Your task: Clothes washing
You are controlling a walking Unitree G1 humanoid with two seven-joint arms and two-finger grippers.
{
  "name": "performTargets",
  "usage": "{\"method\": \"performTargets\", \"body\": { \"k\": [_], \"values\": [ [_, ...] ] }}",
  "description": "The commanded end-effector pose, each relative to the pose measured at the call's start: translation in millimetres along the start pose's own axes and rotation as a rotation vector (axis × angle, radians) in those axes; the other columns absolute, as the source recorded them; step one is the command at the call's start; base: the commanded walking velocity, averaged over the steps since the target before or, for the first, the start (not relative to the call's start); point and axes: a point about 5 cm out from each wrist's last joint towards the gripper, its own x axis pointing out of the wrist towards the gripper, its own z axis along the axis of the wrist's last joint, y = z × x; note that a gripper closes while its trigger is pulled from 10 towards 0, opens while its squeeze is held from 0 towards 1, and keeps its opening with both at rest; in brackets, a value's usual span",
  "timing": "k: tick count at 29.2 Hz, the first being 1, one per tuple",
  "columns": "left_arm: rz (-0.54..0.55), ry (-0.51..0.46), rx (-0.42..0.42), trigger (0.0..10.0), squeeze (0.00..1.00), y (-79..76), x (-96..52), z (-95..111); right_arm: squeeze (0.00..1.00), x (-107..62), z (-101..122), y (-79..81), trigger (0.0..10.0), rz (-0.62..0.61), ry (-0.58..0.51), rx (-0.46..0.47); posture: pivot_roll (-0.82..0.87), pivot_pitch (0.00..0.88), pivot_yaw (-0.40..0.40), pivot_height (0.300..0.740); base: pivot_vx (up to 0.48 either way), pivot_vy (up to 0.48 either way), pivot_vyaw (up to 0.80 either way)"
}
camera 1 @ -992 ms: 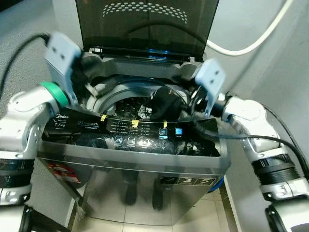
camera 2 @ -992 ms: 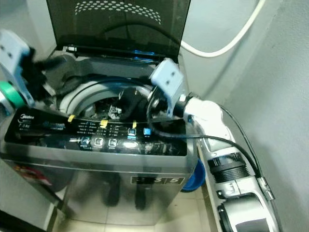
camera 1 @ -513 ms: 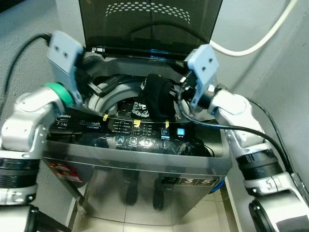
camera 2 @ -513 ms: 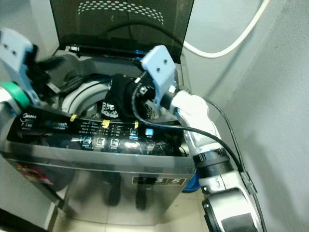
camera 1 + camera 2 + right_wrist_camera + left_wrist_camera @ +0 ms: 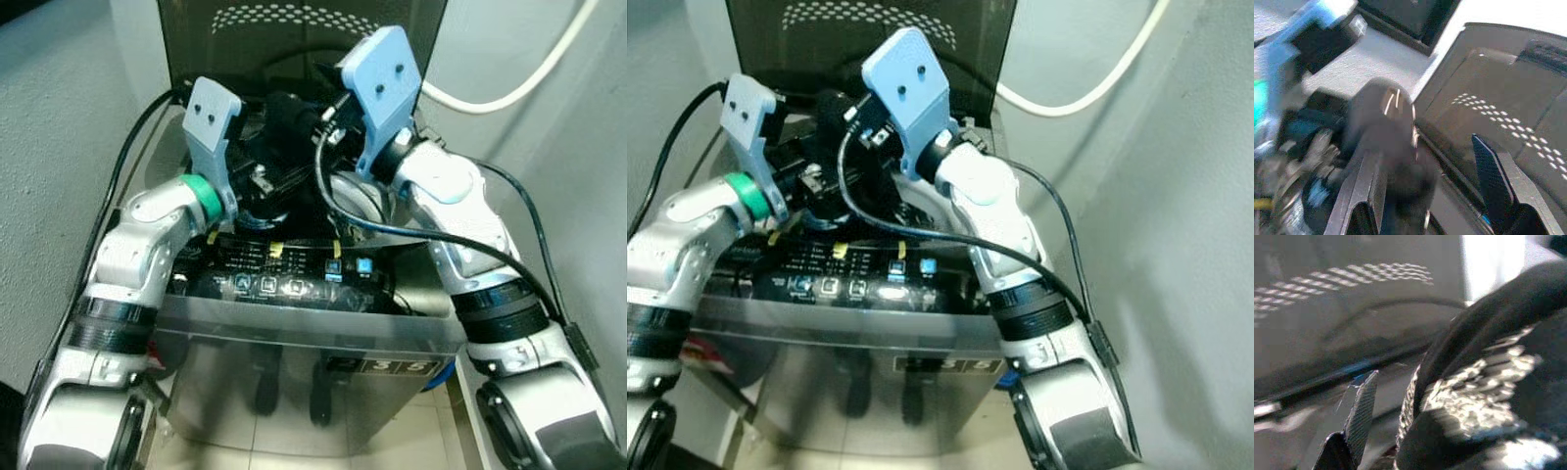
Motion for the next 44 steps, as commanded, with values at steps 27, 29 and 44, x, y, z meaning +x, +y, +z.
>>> {"method": "performTargets", "body": {
  "k": [27, 29, 44],
  "values": [
    [-0.105, -0.037, 0.062, 10.0, 0.0, 28.9, -36.2, 16, 0.0, -37.5, -19, -29.0, 10.0, -0.37, -0.049, 0.087, 0.04, 0.094, 0.005, 0.74, 0.0, 0.0, 0.0],
    [-0.082, -0.16, 0.145, 10.0, 0.0, 26.0, -37.7, 39, 0.0, -44.7, -8, -33.2, 10.0, -0.474, -0.131, 0.122, 0.04, 0.095, 0.008, 0.74, 0.0, 0.0, 0.0],
    [-0.418, -0.363, 0.097, 10.0, 0.0, -43.2, -55.2, 83, 0.0, -74.4, -10, -27.9, 10.0, -0.699, -0.148, 0.169, 0.05, 0.093, 0.038, 0.74, 0.0, 0.0, 0.0]
  ]
}}
